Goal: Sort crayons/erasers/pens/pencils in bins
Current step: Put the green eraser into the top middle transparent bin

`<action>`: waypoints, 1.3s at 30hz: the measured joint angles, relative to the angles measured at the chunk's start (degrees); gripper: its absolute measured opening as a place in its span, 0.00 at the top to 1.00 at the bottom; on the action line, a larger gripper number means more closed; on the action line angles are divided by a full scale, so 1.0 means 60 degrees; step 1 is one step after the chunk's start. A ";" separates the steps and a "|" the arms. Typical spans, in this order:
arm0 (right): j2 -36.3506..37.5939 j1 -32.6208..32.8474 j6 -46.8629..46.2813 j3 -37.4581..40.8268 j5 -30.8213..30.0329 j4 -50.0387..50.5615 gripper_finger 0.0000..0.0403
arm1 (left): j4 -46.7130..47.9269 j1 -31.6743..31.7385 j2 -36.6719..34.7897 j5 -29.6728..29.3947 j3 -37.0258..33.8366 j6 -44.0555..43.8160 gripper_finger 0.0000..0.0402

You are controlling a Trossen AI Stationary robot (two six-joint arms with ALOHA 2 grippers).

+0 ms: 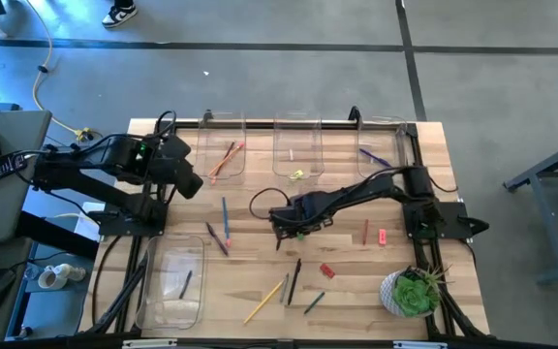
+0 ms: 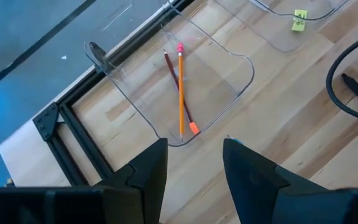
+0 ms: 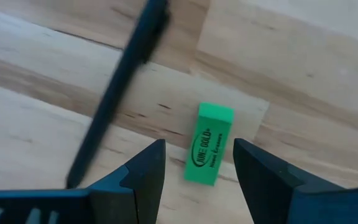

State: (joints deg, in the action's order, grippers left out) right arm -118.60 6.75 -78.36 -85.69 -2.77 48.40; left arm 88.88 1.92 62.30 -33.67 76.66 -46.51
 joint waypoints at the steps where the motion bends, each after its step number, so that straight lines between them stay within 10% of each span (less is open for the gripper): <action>1: -0.0086 0.0014 -0.0087 0.0000 -0.0007 -0.0022 0.55 | 0.0000 0.0002 0.0004 0.0000 0.0000 0.0090 0.64; 9: -0.0388 0.0029 -0.0468 -0.0018 -0.0087 0.0011 0.58 | -0.0004 -0.0002 0.0004 0.0004 0.0000 0.0351 0.64; 23: -0.0395 0.0021 -0.0228 -0.0029 -0.0123 0.0369 0.91 | 0.0000 -0.0002 0.0004 0.0177 0.0000 0.0774 0.65; 39: 0.0541 0.0002 0.0638 0.0015 0.0008 0.0300 0.90 | 0.0004 -0.0002 0.0004 0.0284 0.0000 0.1116 0.65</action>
State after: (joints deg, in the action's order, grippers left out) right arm -115.35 6.76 -74.53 -85.60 -2.72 50.20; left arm 88.90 1.91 62.33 -31.97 76.66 -39.81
